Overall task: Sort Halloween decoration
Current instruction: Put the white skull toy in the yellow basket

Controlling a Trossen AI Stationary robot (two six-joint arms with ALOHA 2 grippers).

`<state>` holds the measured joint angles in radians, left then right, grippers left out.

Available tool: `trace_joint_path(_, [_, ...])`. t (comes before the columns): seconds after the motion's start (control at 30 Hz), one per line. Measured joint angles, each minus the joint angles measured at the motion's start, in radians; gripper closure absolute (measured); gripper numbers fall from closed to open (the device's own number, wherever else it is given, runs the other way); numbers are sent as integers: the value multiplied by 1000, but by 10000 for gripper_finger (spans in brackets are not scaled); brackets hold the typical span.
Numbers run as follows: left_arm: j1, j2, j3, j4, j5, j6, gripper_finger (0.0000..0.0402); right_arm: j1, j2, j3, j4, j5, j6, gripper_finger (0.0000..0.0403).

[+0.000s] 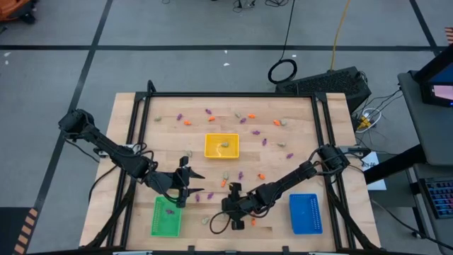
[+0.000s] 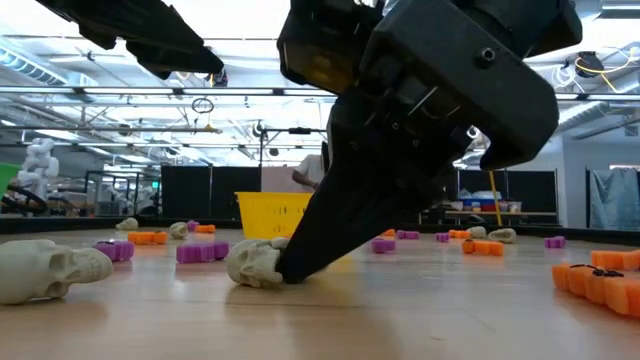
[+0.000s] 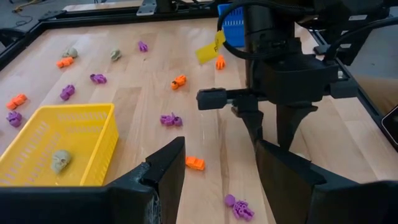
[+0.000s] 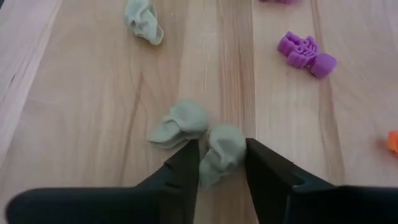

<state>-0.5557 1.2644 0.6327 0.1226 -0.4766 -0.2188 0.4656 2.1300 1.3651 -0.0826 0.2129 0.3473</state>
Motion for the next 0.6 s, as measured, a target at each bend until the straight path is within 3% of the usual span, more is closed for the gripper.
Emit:
trace_joint_path(0.17, [0, 0, 0, 0, 0, 0, 208, 0, 0, 0, -1, 0, -10, 333])
trace_joint_path(0.6, [0, 0, 0, 0, 0, 0, 208, 1, -89, -5, -72, 44, -65, 337])
